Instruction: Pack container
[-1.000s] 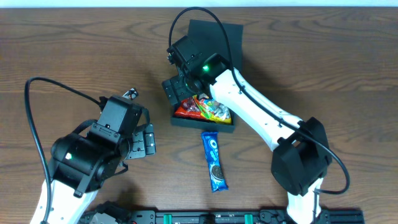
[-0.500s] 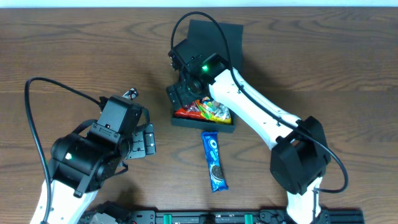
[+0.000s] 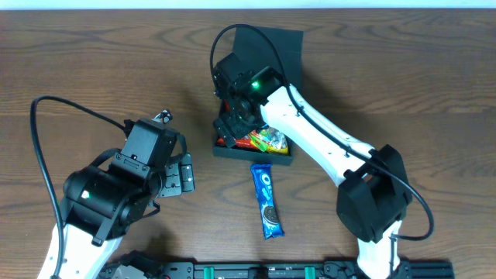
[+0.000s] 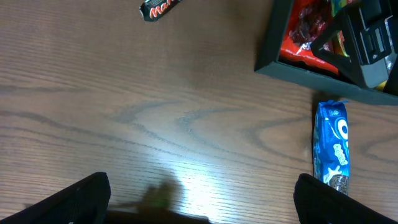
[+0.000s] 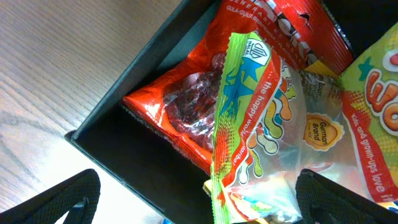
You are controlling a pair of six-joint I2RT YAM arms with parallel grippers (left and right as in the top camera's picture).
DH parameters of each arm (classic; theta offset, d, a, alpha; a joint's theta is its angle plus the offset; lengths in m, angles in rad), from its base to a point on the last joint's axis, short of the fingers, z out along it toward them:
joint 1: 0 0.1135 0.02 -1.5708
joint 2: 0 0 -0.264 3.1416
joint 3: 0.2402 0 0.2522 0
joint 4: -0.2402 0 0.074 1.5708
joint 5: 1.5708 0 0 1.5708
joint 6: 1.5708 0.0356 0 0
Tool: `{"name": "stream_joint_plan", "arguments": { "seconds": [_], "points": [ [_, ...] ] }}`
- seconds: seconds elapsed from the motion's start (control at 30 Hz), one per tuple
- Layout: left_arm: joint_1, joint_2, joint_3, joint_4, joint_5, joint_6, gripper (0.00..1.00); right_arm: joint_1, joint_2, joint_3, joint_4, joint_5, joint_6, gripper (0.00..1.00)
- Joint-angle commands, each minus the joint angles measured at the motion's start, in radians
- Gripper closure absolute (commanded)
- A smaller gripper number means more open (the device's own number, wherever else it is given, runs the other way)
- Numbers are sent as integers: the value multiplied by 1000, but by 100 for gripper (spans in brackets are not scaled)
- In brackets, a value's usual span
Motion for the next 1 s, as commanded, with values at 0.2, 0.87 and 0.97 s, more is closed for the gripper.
{"name": "stream_joint_plan", "arguments": {
  "seconds": [0.2, 0.87, 0.97],
  "points": [
    [0, -6, -6, 23, -4, 0, 5, -2, -54, 30, 11, 4, -43, 1],
    [0, -6, -6, 22, -4, 4, 5, -34, -233, 71, -47, 121, 426, 1],
    [0, -6, -6, 23, -4, 4, 5, -34, -212, 69, -112, 139, 745, 1]
  ]
}}
